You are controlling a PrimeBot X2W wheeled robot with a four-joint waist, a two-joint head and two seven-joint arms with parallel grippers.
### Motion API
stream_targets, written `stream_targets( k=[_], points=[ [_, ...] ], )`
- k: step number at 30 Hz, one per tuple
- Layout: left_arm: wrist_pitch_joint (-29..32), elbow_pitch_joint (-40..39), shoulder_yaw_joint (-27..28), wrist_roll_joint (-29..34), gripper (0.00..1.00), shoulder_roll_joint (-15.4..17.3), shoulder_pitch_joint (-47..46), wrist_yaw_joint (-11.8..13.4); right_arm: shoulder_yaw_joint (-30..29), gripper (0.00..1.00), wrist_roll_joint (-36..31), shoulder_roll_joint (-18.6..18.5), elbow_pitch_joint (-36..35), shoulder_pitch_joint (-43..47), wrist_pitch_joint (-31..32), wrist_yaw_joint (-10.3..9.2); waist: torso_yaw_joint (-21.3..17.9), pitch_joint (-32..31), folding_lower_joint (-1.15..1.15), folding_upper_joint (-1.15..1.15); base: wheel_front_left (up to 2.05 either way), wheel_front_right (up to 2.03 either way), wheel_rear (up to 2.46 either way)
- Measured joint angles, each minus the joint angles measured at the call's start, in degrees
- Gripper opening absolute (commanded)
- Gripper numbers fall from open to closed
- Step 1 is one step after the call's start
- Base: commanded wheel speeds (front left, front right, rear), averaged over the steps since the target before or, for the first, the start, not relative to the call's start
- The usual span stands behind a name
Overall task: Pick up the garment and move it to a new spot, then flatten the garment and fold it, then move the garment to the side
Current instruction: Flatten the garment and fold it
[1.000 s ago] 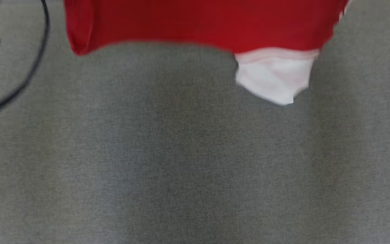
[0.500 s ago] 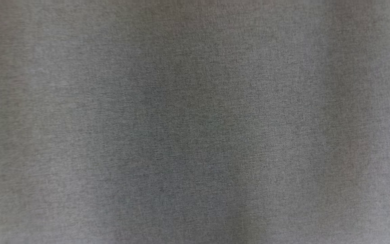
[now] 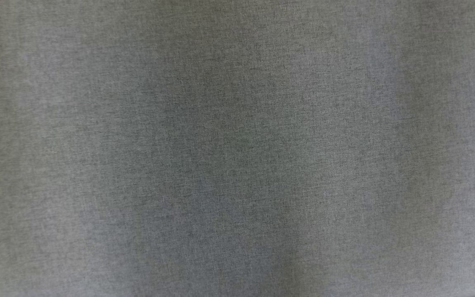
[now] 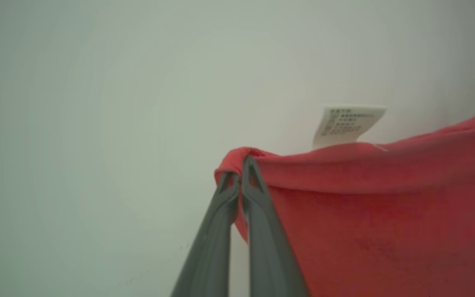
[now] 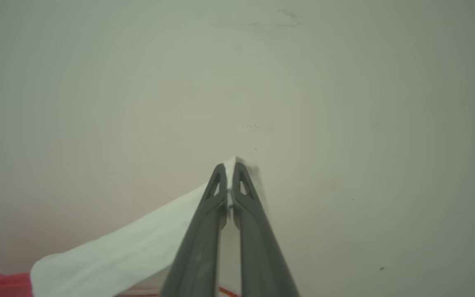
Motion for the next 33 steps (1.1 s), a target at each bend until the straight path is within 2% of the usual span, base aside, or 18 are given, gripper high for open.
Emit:
stream_targets(
  k=[3,8,12,17,21,25,29,30,33],
  points=[
    [-0.9,-0.5,-0.8,-1.4,0.00,0.0,2.4,0.0,2.2,0.00,1.9,-0.6,-0.5,2.2,-0.8,0.00,0.3,-0.8,-0.01,-0.01,0.00,0.00,0.00],
    [-1.7,-3.4,-0.6,-4.5,0.00,0.7,10.3,0.0,5.7,0.00,7.2,-1.9,-4.1,10.9,-2.5,0.00,0.8,-3.3,-0.01,-0.01,0.00,0.00,0.00],
    [-1.8,-8.8,1.8,-5.2,0.00,1.9,19.1,0.2,7.6,0.00,11.8,-4.3,-9.8,20.6,-3.8,0.00,1.0,-6.2,-0.01,-0.01,0.00,0.00,0.00],
    [-1.8,-18.0,6.2,-5.6,0.00,3.0,34.5,2.7,7.3,0.00,16.7,-9.6,-19.9,37.0,-5.2,0.00,1.3,-10.6,-0.02,-0.02,0.00,0.00,0.00],
    [-1.8,-27.1,8.9,-6.0,0.00,3.7,48.7,6.0,3.8,0.00,19.4,-13.2,-27.4,52.7,-6.0,0.00,1.4,-14.3,-0.02,-0.02,0.00,0.00,0.00],
    [-1.8,-34.3,11.7,-6.5,0.00,4.6,61.5,8.7,-2.4,0.00,20.3,-14.6,-34.5,68.9,-6.2,0.00,1.3,-17.9,-0.02,-0.03,0.00,0.00,0.00],
    [-1.8,-40.7,12.9,-6.8,0.00,4.4,73.7,10.8,-9.8,0.00,19.1,-13.1,-41.7,84.0,-4.1,0.00,1.2,-21.1,-0.03,-0.03,0.00,0.00,0.00],
    [-1.8,-40.7,12.9,-6.8,0.00,4.4,73.7,10.8,-9.8,0.00,19.1,-13.1,-41.7,84.0,-4.1,0.00,1.2,-21.1,-0.03,-0.03,0.00,0.00,0.00],
    [-1.8,-44.4,13.0,-6.5,0.00,3.9,81.8,12.3,-15.4,0.00,17.5,-10.0,-47.3,93.4,-1.6,0.00,1.1,-23.0,-0.03,-0.03,0.00,0.00,0.00]
  ],
)
